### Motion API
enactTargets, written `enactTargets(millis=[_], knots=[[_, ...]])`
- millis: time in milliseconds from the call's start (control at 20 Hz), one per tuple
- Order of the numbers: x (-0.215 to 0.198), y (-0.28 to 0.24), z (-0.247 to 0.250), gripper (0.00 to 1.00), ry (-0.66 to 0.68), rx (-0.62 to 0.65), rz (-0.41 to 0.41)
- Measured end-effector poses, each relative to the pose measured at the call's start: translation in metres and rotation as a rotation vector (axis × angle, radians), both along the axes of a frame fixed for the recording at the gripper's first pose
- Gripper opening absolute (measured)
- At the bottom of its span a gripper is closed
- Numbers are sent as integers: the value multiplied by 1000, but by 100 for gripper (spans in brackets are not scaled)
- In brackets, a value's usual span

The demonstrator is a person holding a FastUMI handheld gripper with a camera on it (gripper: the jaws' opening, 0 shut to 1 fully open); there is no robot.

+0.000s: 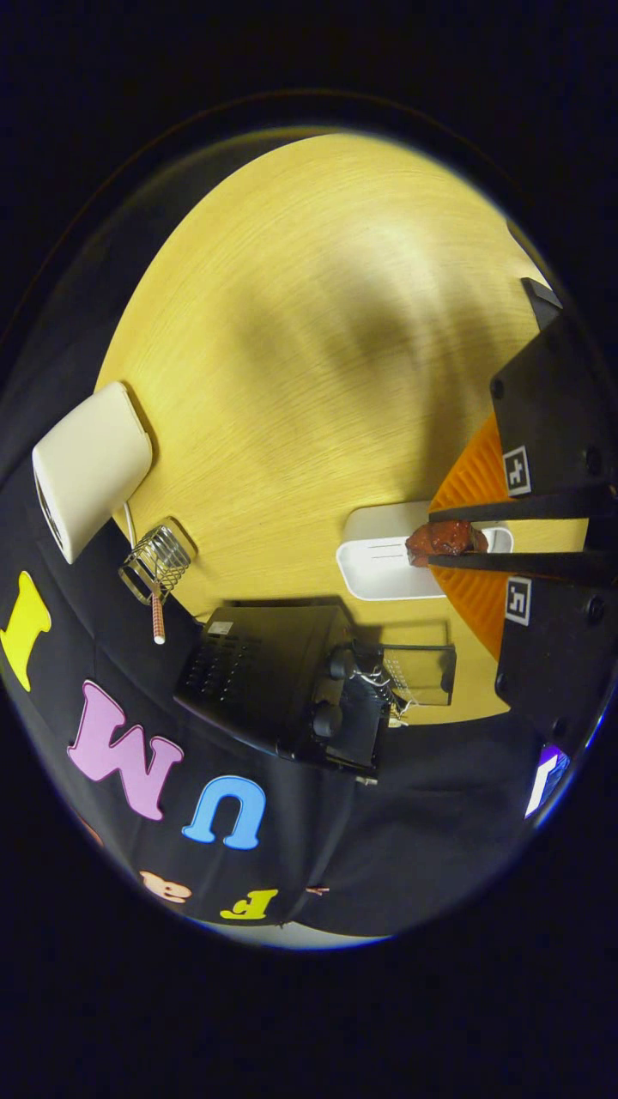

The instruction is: Open the toaster oven, put the food inside, and close the toaster oven door.

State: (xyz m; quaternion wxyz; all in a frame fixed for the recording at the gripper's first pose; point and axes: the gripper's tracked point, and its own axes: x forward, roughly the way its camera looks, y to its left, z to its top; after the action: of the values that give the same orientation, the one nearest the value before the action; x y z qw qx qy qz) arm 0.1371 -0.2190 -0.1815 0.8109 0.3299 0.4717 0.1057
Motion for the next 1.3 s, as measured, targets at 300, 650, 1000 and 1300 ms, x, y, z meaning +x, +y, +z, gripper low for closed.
enactTargets(millis=[300,650,1000,1300], knots=[[-4,-2,7,14,-24,-12,26],[-8,-10,56,14,-111,-84,15],[-25,21,103,14,-164,-45,-115],[-57,84,116,14,-188,4,-175]])
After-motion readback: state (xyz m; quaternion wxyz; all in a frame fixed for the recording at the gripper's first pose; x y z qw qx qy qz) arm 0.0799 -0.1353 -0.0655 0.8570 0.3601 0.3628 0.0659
